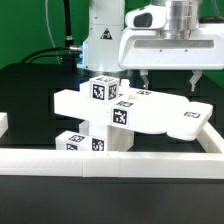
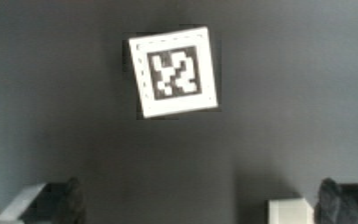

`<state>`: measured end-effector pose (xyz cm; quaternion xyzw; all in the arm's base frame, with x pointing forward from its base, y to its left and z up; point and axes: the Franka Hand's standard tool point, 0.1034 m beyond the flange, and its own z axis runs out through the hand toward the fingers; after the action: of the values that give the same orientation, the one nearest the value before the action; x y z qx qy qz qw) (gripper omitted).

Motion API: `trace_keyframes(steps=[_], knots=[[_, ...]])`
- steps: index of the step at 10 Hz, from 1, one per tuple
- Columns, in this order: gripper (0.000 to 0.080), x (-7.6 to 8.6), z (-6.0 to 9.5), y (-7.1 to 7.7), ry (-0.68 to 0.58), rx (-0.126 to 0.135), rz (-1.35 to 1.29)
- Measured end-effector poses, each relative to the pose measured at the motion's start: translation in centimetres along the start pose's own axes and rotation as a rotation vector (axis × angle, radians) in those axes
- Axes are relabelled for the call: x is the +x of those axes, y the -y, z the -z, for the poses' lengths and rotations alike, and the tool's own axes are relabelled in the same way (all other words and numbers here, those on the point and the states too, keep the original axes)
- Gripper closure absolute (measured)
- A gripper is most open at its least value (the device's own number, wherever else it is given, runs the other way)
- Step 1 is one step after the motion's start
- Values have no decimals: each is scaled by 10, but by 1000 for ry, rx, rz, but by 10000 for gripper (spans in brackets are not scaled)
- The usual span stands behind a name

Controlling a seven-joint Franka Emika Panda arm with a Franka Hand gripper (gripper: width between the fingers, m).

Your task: Assemble chair

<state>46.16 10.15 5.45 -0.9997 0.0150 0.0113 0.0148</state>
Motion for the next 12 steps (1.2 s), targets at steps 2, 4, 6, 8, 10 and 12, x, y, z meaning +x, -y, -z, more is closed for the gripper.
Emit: trace_keyframes(steps=[2, 4, 6, 8, 10, 12], knots=[[150, -11, -20, 8, -29, -9, 41], [150, -13, -26, 7, -19, -13, 41], [150, -14, -28, 7, -17, -14, 42], [150, -25, -37, 2, -30, -22, 51], [150, -29, -45, 0, -29, -29, 52], [277, -30, -49, -2, -34, -32, 52]])
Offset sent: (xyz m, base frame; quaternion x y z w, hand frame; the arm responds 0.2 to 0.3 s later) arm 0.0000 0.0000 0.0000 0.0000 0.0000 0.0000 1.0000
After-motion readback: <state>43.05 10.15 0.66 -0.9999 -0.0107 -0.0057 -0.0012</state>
